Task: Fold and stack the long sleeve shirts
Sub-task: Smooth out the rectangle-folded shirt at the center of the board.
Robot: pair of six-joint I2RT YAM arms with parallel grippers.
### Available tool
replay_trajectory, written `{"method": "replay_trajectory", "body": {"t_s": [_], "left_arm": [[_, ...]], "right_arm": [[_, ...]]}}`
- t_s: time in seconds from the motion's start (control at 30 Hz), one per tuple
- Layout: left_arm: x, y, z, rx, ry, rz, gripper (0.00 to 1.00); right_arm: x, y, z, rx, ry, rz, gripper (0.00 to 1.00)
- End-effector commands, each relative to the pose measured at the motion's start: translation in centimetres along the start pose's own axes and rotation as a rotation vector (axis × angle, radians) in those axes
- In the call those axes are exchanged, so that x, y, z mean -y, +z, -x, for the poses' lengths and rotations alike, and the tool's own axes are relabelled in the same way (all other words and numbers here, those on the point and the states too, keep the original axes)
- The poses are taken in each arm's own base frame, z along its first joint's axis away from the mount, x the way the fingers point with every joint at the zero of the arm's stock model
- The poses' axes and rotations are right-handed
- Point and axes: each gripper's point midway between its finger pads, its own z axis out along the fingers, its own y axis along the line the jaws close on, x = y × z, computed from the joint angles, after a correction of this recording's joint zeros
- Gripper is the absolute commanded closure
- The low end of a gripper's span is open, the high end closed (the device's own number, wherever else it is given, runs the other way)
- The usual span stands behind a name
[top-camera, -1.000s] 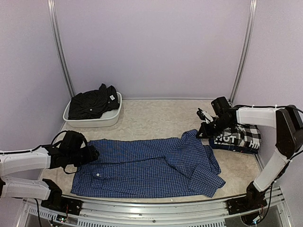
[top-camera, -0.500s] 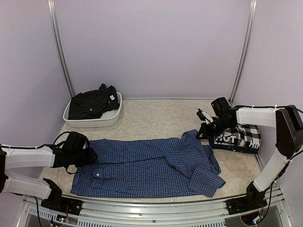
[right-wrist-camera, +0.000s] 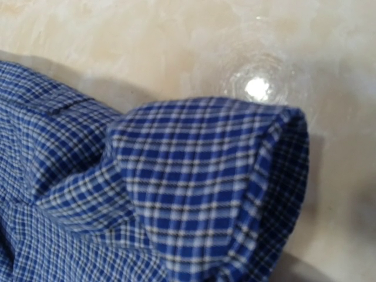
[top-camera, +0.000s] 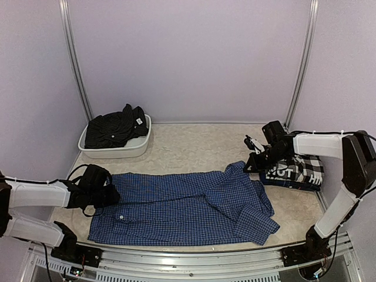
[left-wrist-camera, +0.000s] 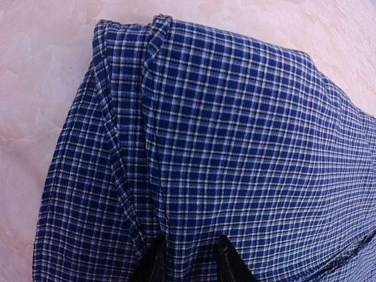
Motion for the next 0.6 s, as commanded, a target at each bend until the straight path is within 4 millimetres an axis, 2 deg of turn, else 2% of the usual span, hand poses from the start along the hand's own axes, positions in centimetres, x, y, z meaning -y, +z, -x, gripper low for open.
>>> {"method": "replay_trajectory", "body": {"t_s": [0.0,0.3,0.57], "left_arm": [[-0.1,0.3,-0.2,-0.003,0.004,-0.007,0.77],[0.1,0.0,0.2,0.011,0.000,-0.017,0.99],[1.0,-2.1,3.1,0.095,-0.013,-0.026,1.00]], "right_arm": [[0.2,-0.2,0.0,0.007,0.000,0.002,1.00],[0.2,-0.1,-0.2,0.002,0.003,0.004,1.00],[-0.9,-1.2,-0.7,0.005,0.020,0.045,1.00]]}}
